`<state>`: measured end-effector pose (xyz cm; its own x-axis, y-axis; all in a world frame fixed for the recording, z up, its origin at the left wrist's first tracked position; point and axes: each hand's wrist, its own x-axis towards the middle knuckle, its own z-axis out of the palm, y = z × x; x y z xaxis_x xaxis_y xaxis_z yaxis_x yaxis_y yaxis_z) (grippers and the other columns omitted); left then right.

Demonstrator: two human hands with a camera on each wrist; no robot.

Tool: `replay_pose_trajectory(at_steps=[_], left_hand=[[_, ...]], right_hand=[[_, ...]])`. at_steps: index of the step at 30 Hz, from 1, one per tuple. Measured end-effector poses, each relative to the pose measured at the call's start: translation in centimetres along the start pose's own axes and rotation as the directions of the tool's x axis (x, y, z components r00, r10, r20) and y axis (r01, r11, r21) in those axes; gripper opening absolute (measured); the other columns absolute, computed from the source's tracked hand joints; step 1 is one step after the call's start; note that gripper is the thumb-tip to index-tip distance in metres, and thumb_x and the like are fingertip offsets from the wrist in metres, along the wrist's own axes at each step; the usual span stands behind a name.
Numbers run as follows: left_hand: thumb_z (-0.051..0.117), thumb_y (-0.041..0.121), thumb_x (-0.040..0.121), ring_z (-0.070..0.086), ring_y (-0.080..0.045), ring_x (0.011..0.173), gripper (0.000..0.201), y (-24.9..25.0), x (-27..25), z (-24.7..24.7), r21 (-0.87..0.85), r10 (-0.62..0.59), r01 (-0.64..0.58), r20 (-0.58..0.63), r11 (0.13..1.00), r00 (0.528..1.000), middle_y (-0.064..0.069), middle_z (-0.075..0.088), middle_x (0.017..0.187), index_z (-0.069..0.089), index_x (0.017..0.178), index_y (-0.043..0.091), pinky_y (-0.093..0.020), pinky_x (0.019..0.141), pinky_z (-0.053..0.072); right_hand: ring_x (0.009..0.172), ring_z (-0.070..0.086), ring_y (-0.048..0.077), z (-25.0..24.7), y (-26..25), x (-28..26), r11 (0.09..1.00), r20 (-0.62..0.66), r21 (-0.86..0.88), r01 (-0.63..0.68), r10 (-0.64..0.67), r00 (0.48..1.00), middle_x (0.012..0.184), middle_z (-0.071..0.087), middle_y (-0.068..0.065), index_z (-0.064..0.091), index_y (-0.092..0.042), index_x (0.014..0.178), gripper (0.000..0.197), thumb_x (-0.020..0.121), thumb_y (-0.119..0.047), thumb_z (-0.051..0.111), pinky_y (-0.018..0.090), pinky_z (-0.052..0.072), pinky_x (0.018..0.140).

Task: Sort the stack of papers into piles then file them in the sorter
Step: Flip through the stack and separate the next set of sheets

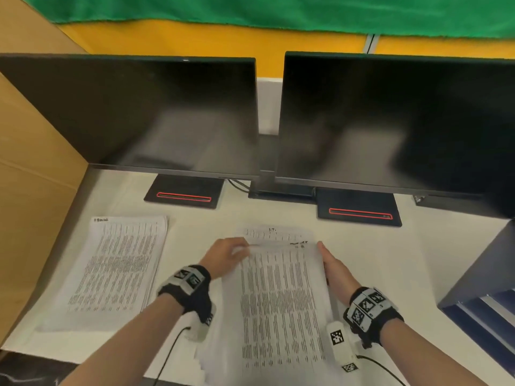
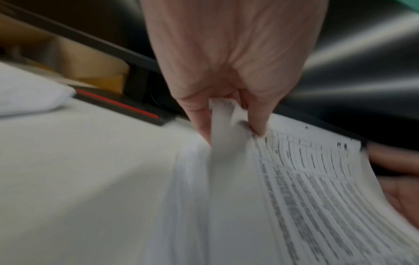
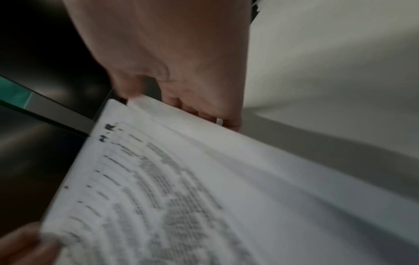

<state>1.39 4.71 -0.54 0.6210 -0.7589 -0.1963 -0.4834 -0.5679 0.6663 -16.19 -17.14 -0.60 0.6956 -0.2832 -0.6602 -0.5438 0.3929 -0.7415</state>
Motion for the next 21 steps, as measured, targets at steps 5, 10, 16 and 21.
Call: replay_pose_trajectory(at_steps=[5, 10, 16, 21], left_hand=[[0.048, 0.037, 0.095, 0.063, -0.022, 0.090, 0.029, 0.2, 0.1, 2.3, -0.034, -0.055, 0.056, 0.026, 0.998, 0.998, -0.002, 0.069, 0.101, 0.068, 0.098, 0.015, -0.034, 0.083, 0.047], [0.038, 0.030, 0.098, 0.052, -0.023, 0.076, 0.038, 0.5, 1.4, 0.1, -0.019, -0.133, 0.133, -0.293, 0.991, 0.947, -0.006, 0.054, 0.079, 0.061, 0.077, 0.009, -0.031, 0.070, 0.036], [0.047, 0.019, 0.093, 0.050, -0.027, 0.109, 0.027, -0.1, 2.7, 0.3, 0.256, -0.080, 0.055, 0.090, 0.965, 0.993, -0.010, 0.051, 0.119, 0.059, 0.116, 0.015, -0.038, 0.097, 0.042], [0.055, 0.029, 0.087, 0.041, -0.026, 0.119, 0.043, 0.1, 3.1, 1.4, 0.383, -0.129, 0.061, 0.153, 0.922, 0.980, -0.006, 0.043, 0.127, 0.047, 0.129, 0.023, -0.044, 0.101, 0.038]], right_hand=[[0.098, 0.069, 0.022, -1.1, 1.1, 0.6, 0.955, 0.045, -0.204, 0.217, -0.213, 0.976, 0.101, 0.074, 0.006, 0.073, -0.012, 0.101, 0.026, 0.079, -0.027, 0.072, 0.046, 0.046, 0.100], [0.099, 0.066, 0.029, -1.7, 1.9, 0.9, 0.900, 0.123, -0.351, 0.258, -0.229, 0.966, 0.097, 0.073, 0.015, 0.076, -0.008, 0.090, 0.018, 0.075, -0.018, 0.076, 0.040, 0.044, 0.102], [0.097, 0.068, 0.015, -1.7, 1.9, -0.3, 0.895, 0.202, -0.341, 0.288, -0.229, 0.952, 0.097, 0.075, 0.004, 0.076, -0.009, 0.095, 0.019, 0.075, -0.011, 0.075, 0.013, 0.047, 0.086], [0.093, 0.068, 0.011, -1.6, 2.2, -0.5, 0.907, 0.167, -0.317, 0.276, -0.233, 0.958, 0.097, 0.075, 0.007, 0.075, -0.007, 0.094, 0.017, 0.077, -0.010, 0.073, 0.008, 0.047, 0.080]])
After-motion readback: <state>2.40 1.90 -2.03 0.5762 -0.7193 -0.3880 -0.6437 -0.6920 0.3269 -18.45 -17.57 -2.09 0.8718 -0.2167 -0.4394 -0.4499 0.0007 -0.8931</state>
